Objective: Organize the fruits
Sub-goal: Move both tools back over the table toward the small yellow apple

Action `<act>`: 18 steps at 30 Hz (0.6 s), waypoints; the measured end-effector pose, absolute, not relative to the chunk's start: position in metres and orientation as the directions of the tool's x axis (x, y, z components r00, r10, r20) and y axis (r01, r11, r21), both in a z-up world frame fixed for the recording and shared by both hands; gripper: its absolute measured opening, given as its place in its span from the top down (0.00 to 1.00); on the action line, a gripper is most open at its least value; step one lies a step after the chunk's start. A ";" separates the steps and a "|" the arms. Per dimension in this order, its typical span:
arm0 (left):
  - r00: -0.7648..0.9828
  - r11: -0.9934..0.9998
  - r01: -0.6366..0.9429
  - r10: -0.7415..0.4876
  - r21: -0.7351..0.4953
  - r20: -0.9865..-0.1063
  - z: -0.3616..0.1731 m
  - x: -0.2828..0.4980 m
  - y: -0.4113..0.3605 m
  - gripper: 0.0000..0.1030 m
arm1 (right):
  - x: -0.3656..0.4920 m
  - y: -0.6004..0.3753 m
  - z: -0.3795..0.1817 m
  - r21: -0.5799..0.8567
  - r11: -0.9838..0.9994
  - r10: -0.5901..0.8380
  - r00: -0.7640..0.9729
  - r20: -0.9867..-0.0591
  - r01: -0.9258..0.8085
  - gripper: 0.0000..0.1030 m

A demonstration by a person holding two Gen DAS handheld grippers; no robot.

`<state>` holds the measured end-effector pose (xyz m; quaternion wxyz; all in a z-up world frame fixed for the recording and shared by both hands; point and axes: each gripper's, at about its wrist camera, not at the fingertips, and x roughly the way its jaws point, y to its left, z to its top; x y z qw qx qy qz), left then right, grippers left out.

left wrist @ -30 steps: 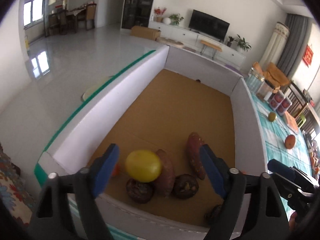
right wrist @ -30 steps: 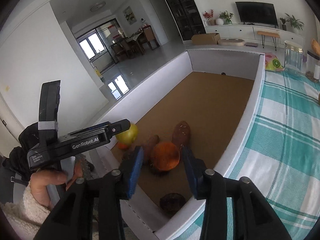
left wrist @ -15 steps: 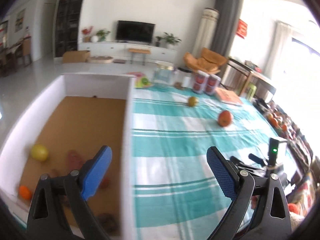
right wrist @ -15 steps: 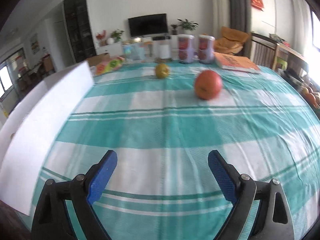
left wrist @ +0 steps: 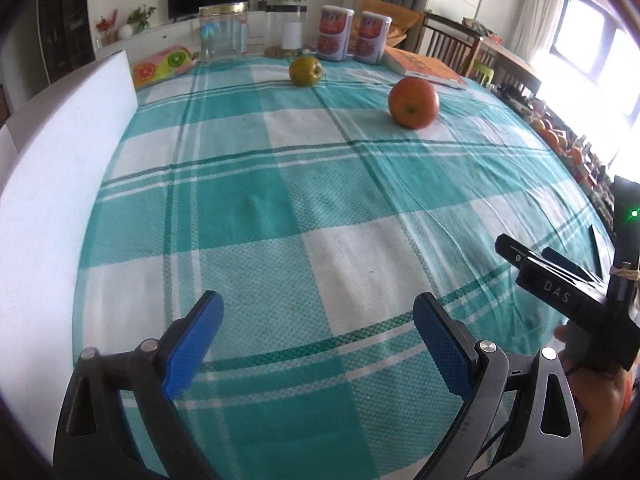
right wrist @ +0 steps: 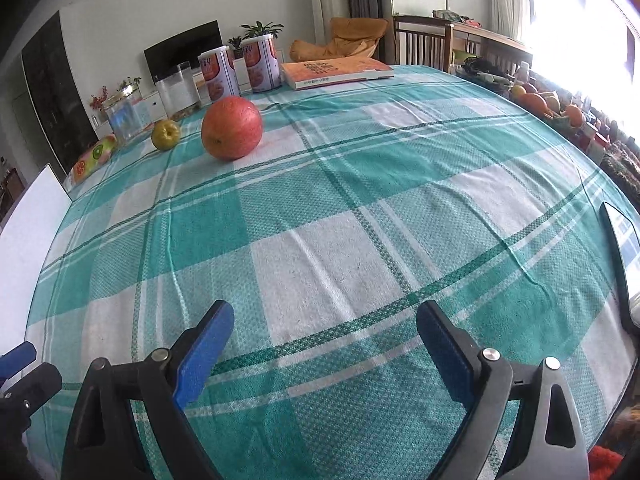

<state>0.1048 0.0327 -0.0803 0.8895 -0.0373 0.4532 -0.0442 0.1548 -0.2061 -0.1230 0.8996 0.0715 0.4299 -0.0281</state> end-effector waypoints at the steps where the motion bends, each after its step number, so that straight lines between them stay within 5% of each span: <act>1: 0.589 0.995 0.037 -0.098 -0.094 -0.802 -0.080 0.108 0.033 0.06 | 0.156 -0.206 -0.125 0.104 0.988 0.011 0.621 -0.784 0.113 0.09; 12: 0.659 0.964 -0.135 -0.085 -0.229 -0.747 -0.075 0.190 0.053 0.06 | 0.159 -0.197 -0.129 0.069 0.994 0.004 0.600 -0.800 0.086 0.00; 18: 0.674 0.983 -0.041 -0.106 -0.180 -0.731 -0.080 0.275 0.044 0.06 | 0.159 -0.194 -0.129 0.049 0.995 -0.009 0.593 -0.805 0.083 0.00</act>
